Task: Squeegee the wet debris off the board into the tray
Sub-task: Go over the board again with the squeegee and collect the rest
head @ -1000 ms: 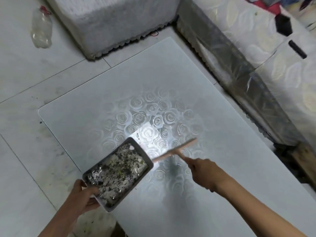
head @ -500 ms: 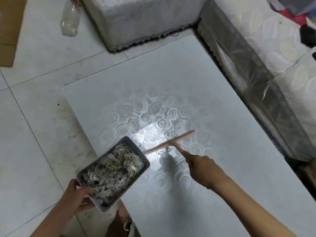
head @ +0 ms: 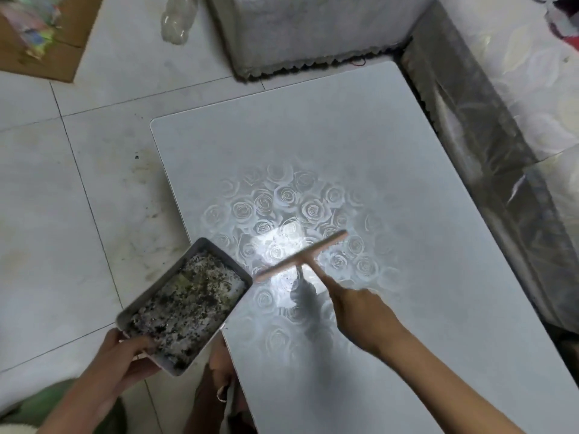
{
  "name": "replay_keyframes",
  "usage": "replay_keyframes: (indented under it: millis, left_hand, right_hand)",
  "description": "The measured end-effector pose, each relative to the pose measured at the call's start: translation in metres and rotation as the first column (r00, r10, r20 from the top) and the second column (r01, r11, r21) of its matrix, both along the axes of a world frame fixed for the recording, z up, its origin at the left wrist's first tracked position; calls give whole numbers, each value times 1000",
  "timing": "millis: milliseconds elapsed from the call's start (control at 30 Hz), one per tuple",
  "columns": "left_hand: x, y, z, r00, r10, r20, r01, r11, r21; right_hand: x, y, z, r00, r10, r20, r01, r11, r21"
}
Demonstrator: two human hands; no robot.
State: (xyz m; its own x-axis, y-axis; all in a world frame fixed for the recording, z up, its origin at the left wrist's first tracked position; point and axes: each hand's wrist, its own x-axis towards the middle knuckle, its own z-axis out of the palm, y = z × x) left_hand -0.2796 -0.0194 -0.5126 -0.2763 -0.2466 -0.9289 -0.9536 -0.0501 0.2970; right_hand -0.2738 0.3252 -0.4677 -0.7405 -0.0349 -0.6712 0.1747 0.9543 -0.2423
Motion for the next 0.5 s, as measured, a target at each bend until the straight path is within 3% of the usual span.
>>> replay_keyframes:
  millis: [167,333,433,500]
  left_hand:
    - [8,5,4,995,95,-37,-94,995,35]
    - [13,15,-6,969,233,-84,-227,971,76]
    - [14,19,-14,958,265,-105,-257,963,87]
    - [16,22,-19,945,305,-122,-293,951,102]
  right_hand:
    - [30,81,6,1000,28,-12,-28,999,-32]
    - [36,195,10,990,-40,134,21,990,142]
    - [25,207,-20,994,-14,110,0,993,120]
    - [7,179,-48,995,44,85,-46,999,19]
